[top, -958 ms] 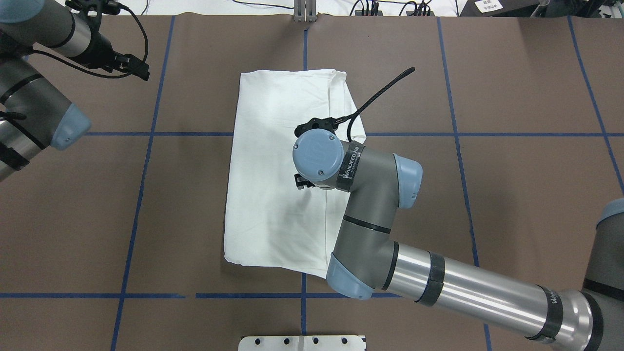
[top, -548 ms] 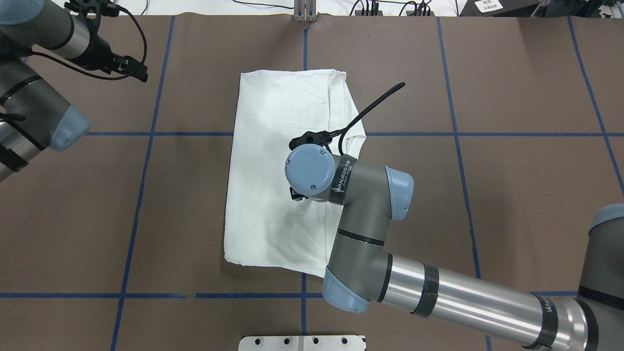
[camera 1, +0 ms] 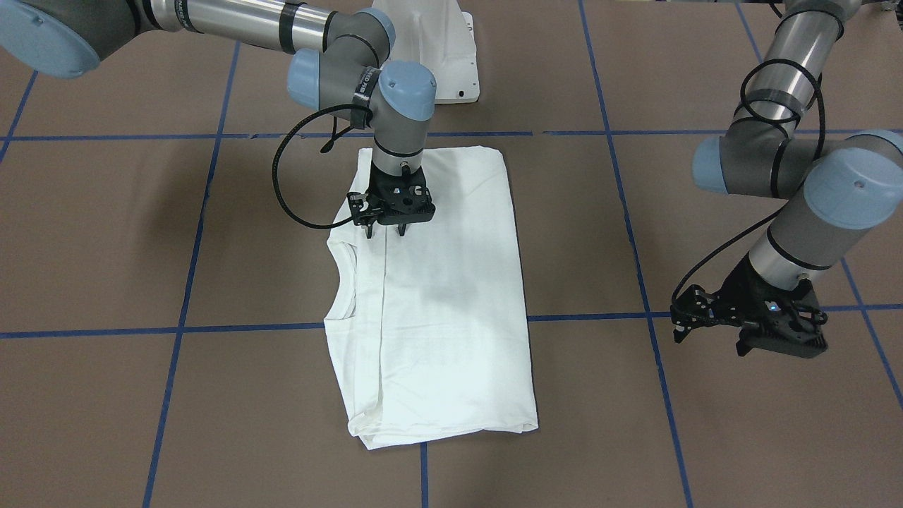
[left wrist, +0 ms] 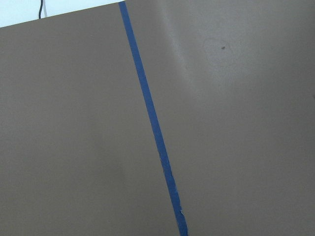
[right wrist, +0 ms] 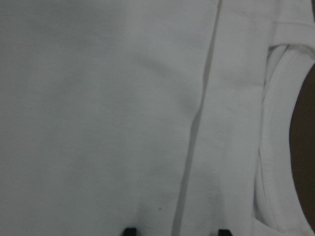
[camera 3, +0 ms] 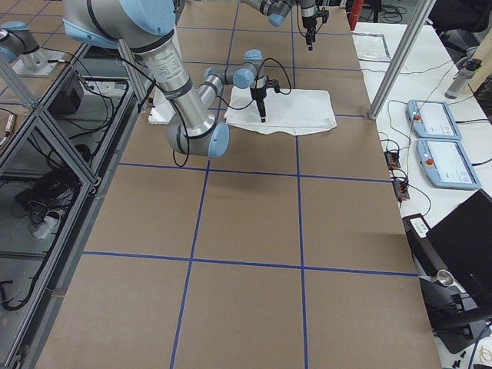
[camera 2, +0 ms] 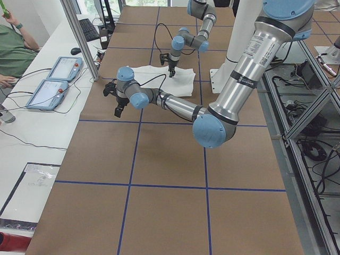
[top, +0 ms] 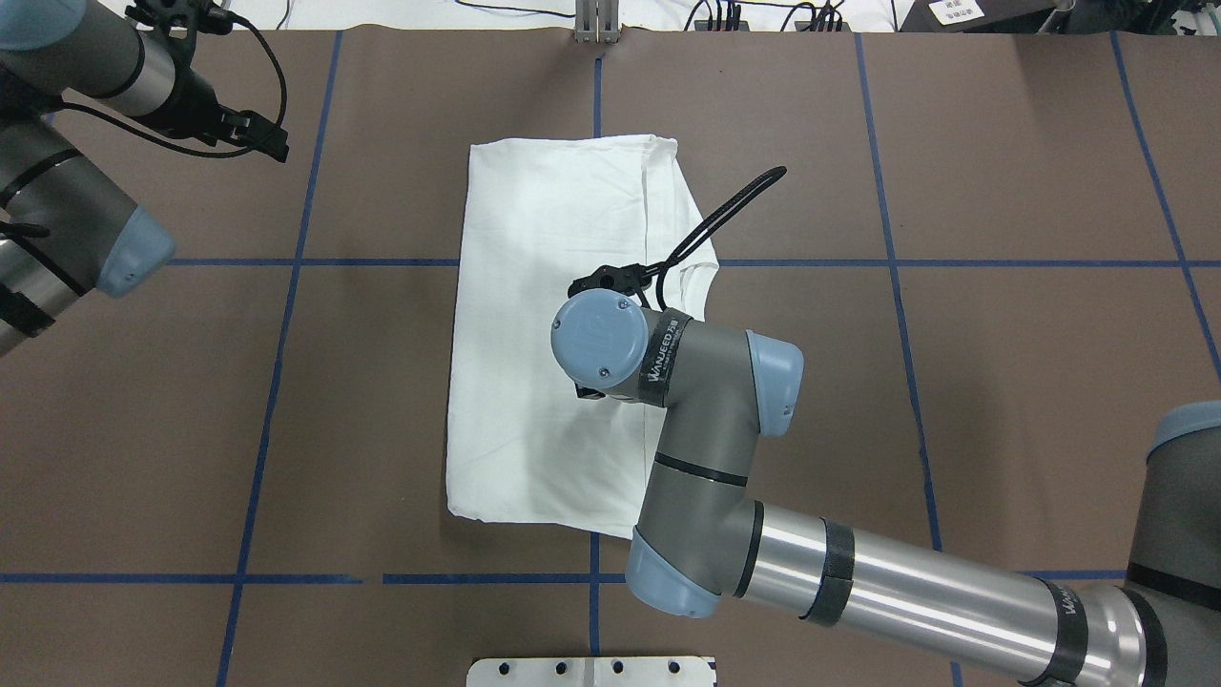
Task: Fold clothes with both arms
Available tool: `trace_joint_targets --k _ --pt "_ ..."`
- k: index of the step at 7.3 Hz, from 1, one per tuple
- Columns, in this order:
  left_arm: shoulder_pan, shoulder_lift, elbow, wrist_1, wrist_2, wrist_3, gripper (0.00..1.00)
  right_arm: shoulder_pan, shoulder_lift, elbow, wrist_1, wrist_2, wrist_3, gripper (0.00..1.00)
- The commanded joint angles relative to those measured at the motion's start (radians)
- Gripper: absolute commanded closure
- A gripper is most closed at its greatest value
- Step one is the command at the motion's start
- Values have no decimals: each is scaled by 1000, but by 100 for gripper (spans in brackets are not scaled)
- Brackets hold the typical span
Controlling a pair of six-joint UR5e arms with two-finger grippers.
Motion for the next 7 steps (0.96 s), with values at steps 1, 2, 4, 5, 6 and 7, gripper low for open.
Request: trace_joint_targets --k 1,2,4,5,6,7 --pt "0 0 0 -1 1 -2 0 0 -7 9 -7 0 0 63" --pt "0 0 2 -1 1 -2 0 0 -6 18 -33 0 0 63" --pt "0 0 2 0 1 -3 0 2 -7 58 -89 -2 -2 63" --pt "0 0 2 -1 1 -3 0 2 -9 64 -102 -5 -3 63" --pt "0 0 2 0 1 -3 0 0 -13 63 -102 -6 -5 62" --pt "2 0 2 -1 1 -3 0 0 -18 61 -99 -6 -5 62"
